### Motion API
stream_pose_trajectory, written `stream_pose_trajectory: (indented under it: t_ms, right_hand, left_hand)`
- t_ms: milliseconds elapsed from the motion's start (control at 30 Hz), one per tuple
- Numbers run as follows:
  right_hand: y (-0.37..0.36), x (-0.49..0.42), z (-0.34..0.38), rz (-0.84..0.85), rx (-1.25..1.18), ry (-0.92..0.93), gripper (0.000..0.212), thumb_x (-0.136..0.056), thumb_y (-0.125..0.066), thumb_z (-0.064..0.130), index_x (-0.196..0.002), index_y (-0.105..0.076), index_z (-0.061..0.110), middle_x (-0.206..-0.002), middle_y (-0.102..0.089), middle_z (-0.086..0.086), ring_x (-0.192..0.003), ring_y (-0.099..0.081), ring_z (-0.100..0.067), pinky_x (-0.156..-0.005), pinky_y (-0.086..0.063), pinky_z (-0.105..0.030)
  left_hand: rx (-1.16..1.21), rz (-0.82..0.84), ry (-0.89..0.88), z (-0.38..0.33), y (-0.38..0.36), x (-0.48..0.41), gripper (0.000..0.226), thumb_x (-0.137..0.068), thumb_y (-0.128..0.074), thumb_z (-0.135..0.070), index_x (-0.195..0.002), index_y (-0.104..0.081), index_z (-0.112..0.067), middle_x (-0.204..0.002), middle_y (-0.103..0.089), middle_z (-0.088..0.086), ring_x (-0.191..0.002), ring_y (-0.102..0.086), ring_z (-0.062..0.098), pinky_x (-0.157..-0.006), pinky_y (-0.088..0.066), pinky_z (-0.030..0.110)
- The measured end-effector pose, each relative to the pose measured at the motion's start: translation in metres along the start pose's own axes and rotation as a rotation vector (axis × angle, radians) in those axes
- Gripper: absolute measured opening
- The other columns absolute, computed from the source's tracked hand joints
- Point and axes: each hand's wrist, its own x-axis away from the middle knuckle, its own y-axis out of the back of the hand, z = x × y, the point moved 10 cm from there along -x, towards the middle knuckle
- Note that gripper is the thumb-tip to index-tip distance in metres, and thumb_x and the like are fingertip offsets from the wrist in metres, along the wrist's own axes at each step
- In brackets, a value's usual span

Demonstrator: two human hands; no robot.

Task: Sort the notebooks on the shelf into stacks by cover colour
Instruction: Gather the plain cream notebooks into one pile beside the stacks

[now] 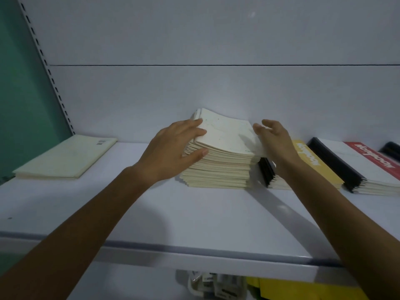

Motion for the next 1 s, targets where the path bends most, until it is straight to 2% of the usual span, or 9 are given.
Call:
stream_pose_trajectory:
  t_ms: [100, 167, 267, 400, 633, 700, 767, 867, 1000]
  right_hand:
    - [-0.008, 0.0, -0.017, 0.056, -0.048, -0.176, 0.049, -0.094, -0.052, 0.043, -0.135, -0.048, 0.015, -0.131, -0.054, -0.003, -0.118, -0.052, -0.023, -0.105, -0.041, -0.041]
    - [-0.016, 0.003, -0.026, 0.104, -0.145, -0.27, 0.042, -0.093, -0.053, 0.045, -0.121, -0.057, 0.013, -0.116, -0.063, -0.005, -0.107, -0.06, -0.025, -0.102, -0.044, -0.042]
    - [-0.024, 0.005, -0.029, 0.143, -0.212, -0.302, 0.032, -0.092, -0.054, 0.045, -0.105, -0.059, 0.015, -0.105, -0.068, -0.008, -0.101, -0.065, -0.028, -0.099, -0.047, -0.041]
    - [-0.028, 0.004, -0.029, 0.144, -0.266, -0.315, 0.039, -0.093, -0.053, 0.043, -0.117, -0.056, 0.012, -0.109, -0.067, -0.009, -0.101, -0.065, -0.027, -0.09, -0.05, -0.036]
    - [-0.032, 0.005, -0.03, 0.181, -0.304, -0.304, 0.045, -0.094, -0.05, 0.047, -0.123, -0.054, 0.014, -0.12, -0.064, -0.01, -0.111, -0.061, -0.03, -0.096, -0.047, -0.041]
    - [-0.018, 0.005, -0.024, 0.106, -0.179, -0.21, 0.055, -0.091, -0.05, 0.052, -0.133, -0.049, 0.015, -0.134, -0.055, -0.005, -0.122, -0.053, -0.025, -0.103, -0.041, -0.038]
    - [-0.004, 0.012, 0.0, 0.041, -0.051, -0.005, 0.053, -0.094, -0.049, 0.045, -0.139, -0.044, 0.016, -0.139, -0.049, 0.0, -0.126, -0.047, -0.018, -0.104, -0.037, -0.033]
    - [0.007, 0.028, 0.047, -0.026, 0.192, 0.311, 0.038, -0.096, -0.05, 0.038, -0.129, -0.055, 0.02, -0.133, -0.054, 0.004, -0.121, -0.049, -0.013, -0.1, -0.039, -0.03]
    - [-0.002, 0.043, 0.092, -0.08, 0.427, 0.545, 0.031, -0.097, -0.049, 0.034, -0.122, -0.059, 0.019, -0.127, -0.059, 0.005, -0.121, -0.049, -0.013, -0.095, -0.033, -0.023]
  left_hand:
    - [0.019, -0.002, -0.017, -0.003, 0.002, -0.002, 0.062, -0.088, -0.051, -0.057, -0.141, -0.041, -0.027, -0.15, -0.037, -0.01, -0.136, -0.032, 0.01, -0.107, -0.029, 0.034]
    - [0.05, -0.004, -0.024, -0.006, 0.002, -0.002, 0.067, -0.085, -0.051, -0.059, -0.143, -0.038, -0.028, -0.149, -0.038, -0.009, -0.135, -0.033, 0.009, -0.107, -0.029, 0.033]
    - [0.026, 0.023, -0.046, -0.011, -0.001, -0.001, 0.069, -0.081, -0.047, -0.061, -0.142, -0.038, -0.029, -0.148, -0.039, -0.011, -0.135, -0.033, 0.009, -0.108, -0.027, 0.032]
    - [-0.026, 0.068, -0.066, -0.011, -0.006, -0.001, 0.057, -0.086, -0.04, -0.058, -0.135, -0.05, -0.029, -0.145, -0.043, -0.01, -0.134, -0.036, 0.01, -0.107, -0.028, 0.033]
    - [-0.068, 0.044, -0.057, -0.012, 0.0, -0.004, 0.05, -0.09, -0.036, -0.05, -0.128, -0.057, -0.027, -0.14, -0.051, -0.008, -0.128, -0.044, 0.015, -0.1, -0.034, 0.035]
    - [-0.07, 0.044, -0.048, -0.012, -0.001, -0.003, 0.052, -0.089, -0.035, -0.052, -0.131, -0.055, -0.028, -0.142, -0.048, -0.009, -0.129, -0.043, 0.014, -0.101, -0.034, 0.034]
    - [-0.067, 0.037, -0.035, -0.011, -0.001, -0.004, 0.054, -0.088, -0.036, -0.054, -0.132, -0.054, -0.028, -0.142, -0.048, -0.009, -0.129, -0.042, 0.013, -0.101, -0.034, 0.034]
    - [-0.075, 0.041, -0.024, -0.009, -0.001, -0.004, 0.052, -0.089, -0.038, -0.056, -0.13, -0.055, -0.029, -0.141, -0.048, -0.011, -0.13, -0.041, 0.011, -0.1, -0.034, 0.034]
    - [-0.052, 0.05, -0.007, -0.006, 0.0, -0.002, 0.054, -0.09, -0.039, -0.059, -0.134, -0.051, -0.031, -0.144, -0.044, -0.012, -0.132, -0.038, 0.009, -0.102, -0.034, 0.034]
